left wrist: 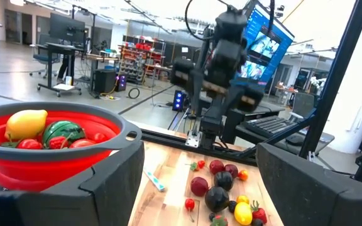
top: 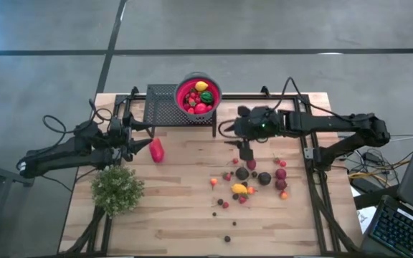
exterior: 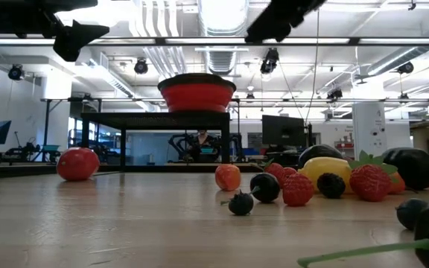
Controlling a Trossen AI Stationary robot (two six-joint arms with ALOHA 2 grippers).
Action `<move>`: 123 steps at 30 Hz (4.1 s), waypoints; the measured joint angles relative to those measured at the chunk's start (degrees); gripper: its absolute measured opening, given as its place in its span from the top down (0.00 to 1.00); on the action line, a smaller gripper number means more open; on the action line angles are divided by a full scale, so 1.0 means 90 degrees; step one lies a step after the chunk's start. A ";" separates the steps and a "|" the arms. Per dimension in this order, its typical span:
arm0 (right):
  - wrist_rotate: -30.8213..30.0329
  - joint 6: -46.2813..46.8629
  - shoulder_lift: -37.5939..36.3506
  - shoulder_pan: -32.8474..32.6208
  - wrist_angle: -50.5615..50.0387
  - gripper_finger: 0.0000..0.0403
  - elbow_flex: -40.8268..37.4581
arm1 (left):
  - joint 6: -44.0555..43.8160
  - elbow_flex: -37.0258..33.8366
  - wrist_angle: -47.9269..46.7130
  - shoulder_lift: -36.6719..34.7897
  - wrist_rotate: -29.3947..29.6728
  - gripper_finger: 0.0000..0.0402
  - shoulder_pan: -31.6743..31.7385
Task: Pick & Place Fruit
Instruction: Put the red cherry into the red gray strainer bowl on the shelf
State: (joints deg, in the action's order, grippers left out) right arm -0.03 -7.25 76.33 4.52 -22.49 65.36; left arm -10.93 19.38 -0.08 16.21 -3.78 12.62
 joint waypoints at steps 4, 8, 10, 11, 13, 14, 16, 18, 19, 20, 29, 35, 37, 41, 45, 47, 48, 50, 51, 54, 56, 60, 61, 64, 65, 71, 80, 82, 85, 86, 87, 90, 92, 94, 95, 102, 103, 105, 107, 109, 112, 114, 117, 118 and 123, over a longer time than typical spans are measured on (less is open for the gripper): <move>-0.0017 0.0144 -0.0024 -0.0155 -0.0001 0.53 -0.0537 | 0.0000 0.0000 -0.0001 0.0000 0.0000 0.22 0.0000; -0.0015 0.0144 -0.0011 -0.0364 0.0137 0.55 -0.1048 | 0.0001 0.0000 -0.0001 0.0000 -0.0001 0.22 0.0000; -0.0007 0.0152 0.0022 -0.0463 0.0211 0.56 -0.1188 | 0.0001 0.0000 0.0000 0.0000 -0.0001 0.22 0.0000; -0.0005 0.0182 0.0030 -0.0495 0.0210 0.56 -0.1242 | 0.0000 0.0000 -0.0002 0.0000 0.0000 0.22 0.0000; -0.0001 0.0286 0.0075 -0.0541 0.0211 0.57 -0.1285 | 0.0000 0.0000 0.0000 0.0000 0.0001 0.22 0.0000; -0.0005 0.0301 0.0099 -0.0554 0.0243 0.57 -0.1287 | -0.0001 0.0000 -0.0002 0.0000 -0.0001 0.22 0.0000; -0.0005 0.0316 0.0136 -0.0562 0.0197 0.58 -0.1326 | 0.0001 0.0000 0.0000 0.0002 -0.0001 0.22 0.0000; -0.0006 0.0383 0.0225 -0.0559 0.0238 0.59 -0.1327 | 0.0001 0.0000 -0.0002 0.0000 -0.0001 0.22 0.0000; -0.0006 0.0407 0.0285 -0.0559 0.0227 0.60 -0.1326 | 0.0001 0.0000 -0.0002 0.0000 -0.0001 0.22 0.0000; -0.0007 0.0410 0.0350 -0.0559 0.0215 0.60 -0.1325 | 0.0001 0.0000 -0.0001 0.0001 0.0001 0.22 0.0000; -0.0008 0.0263 0.1173 -0.0557 0.0244 0.67 -0.1277 | 0.0001 0.0000 -0.0002 0.0000 -0.0001 0.22 0.0000; -0.0007 0.0172 0.1699 -0.0557 0.0278 0.71 -0.1248 | 0.0000 0.0000 -0.0002 0.0001 0.0001 0.22 0.0000; -0.0009 0.0127 0.1837 -0.0557 0.0333 0.72 -0.1246 | 0.0000 0.0000 -0.0002 0.0000 -0.0001 0.22 -0.0001; -0.0012 0.0035 0.2153 -0.0557 0.0504 0.72 -0.1246 | -0.0001 0.0000 -0.0001 0.0000 0.0001 0.22 0.0000; -0.0167 0.0003 0.2458 -0.0544 0.0532 0.69 -0.1197 | 0.0001 0.0000 0.0000 0.0000 0.0001 0.22 -0.0001; -0.0278 -0.0020 0.2601 -0.0526 0.0522 0.67 -0.1162 | 0.0001 0.0000 -0.0002 0.0000 0.0001 0.22 0.0000; -0.0338 -0.0026 0.2663 -0.0524 0.0526 0.66 -0.1132 | 0.0001 0.0000 0.0000 0.0002 0.0001 0.22 0.0000; -0.0345 -0.0028 0.2762 -0.0487 0.0521 0.65 -0.1089 | 0.0001 0.0000 -0.0002 0.0000 0.0001 0.22 -0.0001; -0.0345 -0.0026 0.2804 -0.0471 0.0515 0.64 -0.1059 | 0.0000 0.0000 0.0000 0.0001 0.0001 0.22 -0.0002; -0.0352 -0.0027 0.2895 -0.0412 0.0474 0.64 -0.1013 | 0.0001 0.0000 -0.0001 0.0000 0.0000 0.22 -0.0001; -0.0358 -0.0024 0.2922 -0.0383 0.0429 0.65 -0.1007 | 0.0001 0.0000 -0.0002 0.0000 0.0001 0.22 0.0000; -0.0475 0.0071 0.2922 -0.0353 0.0199 0.70 -0.1001 | 0.0001 0.0000 0.0000 0.0000 -0.0001 0.22 -0.0001; -0.0496 0.0091 0.2922 -0.0351 0.0149 0.72 -0.1000 | 0.0001 0.0000 -0.0002 0.0000 0.0001 0.22 0.0000; -0.0501 0.0093 0.2922 -0.0346 0.0052 0.76 -0.1000 | 0.0001 0.0000 -0.0001 0.0000 0.0000 0.22 -0.0001; -0.0503 0.0091 0.2922 -0.0346 0.0037 0.78 -0.1003 | 0.0001 0.0000 -0.0001 0.0001 0.0000 0.22 -0.0001; -0.0503 0.0066 0.2927 -0.0346 -0.0004 0.88 -0.1013 | 0.0001 0.0000 -0.0001 0.0001 0.0001 0.22 -0.0001; -0.0503 0.0121 0.2927 -0.0334 -0.0123 0.98 -0.1013 | 0.0001 0.0000 -0.0002 0.0000 -0.0001 0.22 -0.0002; -0.0500 0.0125 0.2922 -0.0333 -0.0133 0.98 -0.1013 | -0.0001 0.0000 -0.0002 0.0000 0.0001 0.22 -0.0002; -0.0503 0.0139 0.2917 -0.0333 -0.0192 0.98 -0.0964 | 0.0000 0.0000 0.0000 0.0001 0.0000 0.22 0.0000; -0.0503 0.0139 0.2915 -0.0333 -0.0202 0.98 -0.0910 | 0.0000 0.0000 -0.0001 0.0001 0.0000 0.22 -0.0001; -0.0503 0.0132 0.2896 -0.0331 -0.0255 0.98 -0.0842 | 0.0000 0.0000 -0.0002 0.0002 0.0001 0.22 -0.0001; -0.0504 0.0072 0.2873 -0.0327 -0.0523 0.98 -0.0564 | -0.0001 0.0000 -0.0002 0.0002 0.0001 0.22 -0.0002; -0.0505 -0.0025 0.2873 -0.0329 -0.0743 0.98 -0.0382 | 0.0001 0.0000 0.0000 0.0000 0.0001 0.22 -0.0002; -0.0505 -0.0095 0.2865 -0.0328 -0.0898 0.98 -0.0167 | 0.0000 0.0000 -0.0001 0.0002 0.0000 0.22 -0.0002; -0.0505 -0.0145 0.2858 -0.0329 -0.0985 0.98 -0.0059 | -0.0001 0.0000 -0.0002 0.0000 -0.0001 0.22 -0.0002; -0.0472 -0.0453 0.2801 -0.0329 -0.1413 0.98 0.0613 | 0.0001 0.0000 -0.0001 0.0001 0.0001 0.22 -0.0002; -0.0458 -0.0496 0.2778 -0.0329 -0.1484 0.98 0.0721 | -0.0001 0.0000 0.0000 0.0002 0.0001 0.22 -0.0002; -0.0423 -0.0571 0.2742 -0.0329 -0.1590 0.98 0.0940 | 0.0001 0.0000 -0.0002 0.0000 -0.0001 0.22 -0.0002; -0.0278 -0.0639 0.2687 -0.0329 -0.1648 0.98 0.1117 | 0.0001 0.0000 0.0000 0.0000 0.0001 0.22 -0.0002; -0.0133 -0.0722 0.2606 -0.0329 -0.1638 0.98 0.1300 | 0.0001 0.0000 -0.0002 0.0000 -0.0001 0.22 0.0000; -0.0104 -0.0793 0.2512 -0.0325 -0.1630 0.98 0.1567 | 0.0001 0.0000 -0.0001 0.0000 -0.0002 0.22 -0.0002; -0.0107 -0.0902 0.2490 -0.0297 -0.1634 0.98 0.1751 | 0.0000 0.0000 0.0000 0.0001 0.0001 0.22 -0.0002; -0.0153 -0.0949 0.2485 -0.0194 -0.1634 0.98 0.2069 | 0.0001 0.0000 0.0000 0.0000 0.0001 0.22 -0.0002; -0.0158 -0.0982 0.2483 -0.0149 -0.1620 0.98 0.2180 | 0.0001 0.0000 -0.0002 0.0000 0.0001 0.22 -0.0002; -0.0165 -0.1240 0.2475 0.0142 -0.1622 0.98 0.2716 | 0.0000 0.0000 -0.0002 0.0000 0.0001 0.22 -0.0002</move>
State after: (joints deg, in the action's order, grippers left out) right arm -1.52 -18.41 98.61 5.80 -37.08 89.80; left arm -10.93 19.38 -0.10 16.21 -3.77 12.60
